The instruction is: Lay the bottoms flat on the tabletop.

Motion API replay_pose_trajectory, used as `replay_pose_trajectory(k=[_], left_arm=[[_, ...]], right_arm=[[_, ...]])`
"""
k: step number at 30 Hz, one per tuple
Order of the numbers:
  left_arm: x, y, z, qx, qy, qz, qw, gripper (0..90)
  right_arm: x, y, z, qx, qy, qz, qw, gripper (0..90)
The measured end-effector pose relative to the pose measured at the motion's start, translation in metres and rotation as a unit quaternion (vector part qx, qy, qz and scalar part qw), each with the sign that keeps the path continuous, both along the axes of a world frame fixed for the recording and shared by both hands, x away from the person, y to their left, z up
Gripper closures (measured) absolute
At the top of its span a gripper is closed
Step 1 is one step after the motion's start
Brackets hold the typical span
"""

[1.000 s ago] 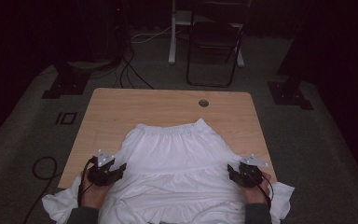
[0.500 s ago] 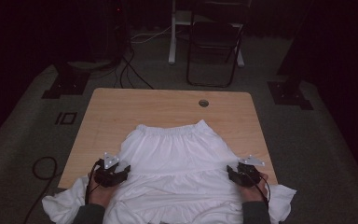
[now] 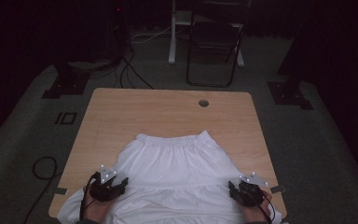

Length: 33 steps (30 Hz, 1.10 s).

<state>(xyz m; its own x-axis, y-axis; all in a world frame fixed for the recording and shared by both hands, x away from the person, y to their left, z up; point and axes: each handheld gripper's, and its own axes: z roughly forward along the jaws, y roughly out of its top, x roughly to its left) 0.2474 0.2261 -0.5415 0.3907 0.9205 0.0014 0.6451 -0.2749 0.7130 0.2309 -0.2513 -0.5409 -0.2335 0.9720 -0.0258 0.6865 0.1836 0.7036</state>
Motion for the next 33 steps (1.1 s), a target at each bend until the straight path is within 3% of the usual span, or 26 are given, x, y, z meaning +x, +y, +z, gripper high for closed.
replay_pose_trajectory(k=[6, 13, 15, 19, 25, 33], left_arm=[[-0.002, -0.001, 0.008, 0.001, -0.004, -0.005, 1.0, 43.2], [-0.005, -0.006, 0.011, 0.012, -0.005, -0.021, 0.9997, 43.1], [-0.004, -0.007, 0.006, 0.017, 0.003, -0.02, 0.9996, 43.1], [-0.003, -0.003, 0.001, -0.007, 0.003, -0.017, 0.9998, 43.7], [-0.01, -0.007, 0.001, -0.004, 0.004, -0.014, 0.9999, 44.2], [-0.031, -0.012, 0.005, 0.004, 0.022, -0.035, 0.9991, 47.4]], right_arm=[[-0.001, 0.001, 0.004, 0.009, -0.021, 0.019, 0.9996, 43.5], [-0.003, 0.007, 0.006, -0.006, -0.03, 0.046, 0.9985, 41.2], [-0.002, 0.007, 0.005, -0.008, -0.025, 0.046, 0.9986, 40.8], [0.001, 0.007, -0.002, -0.001, -0.007, 0.049, 0.9988, 39.8], [-0.003, 0.007, -0.002, 0.003, -0.007, 0.048, 0.9988, 40.8], [-0.021, 0.009, 0.001, -0.002, 0.006, 0.054, 0.9985, 43.9]])
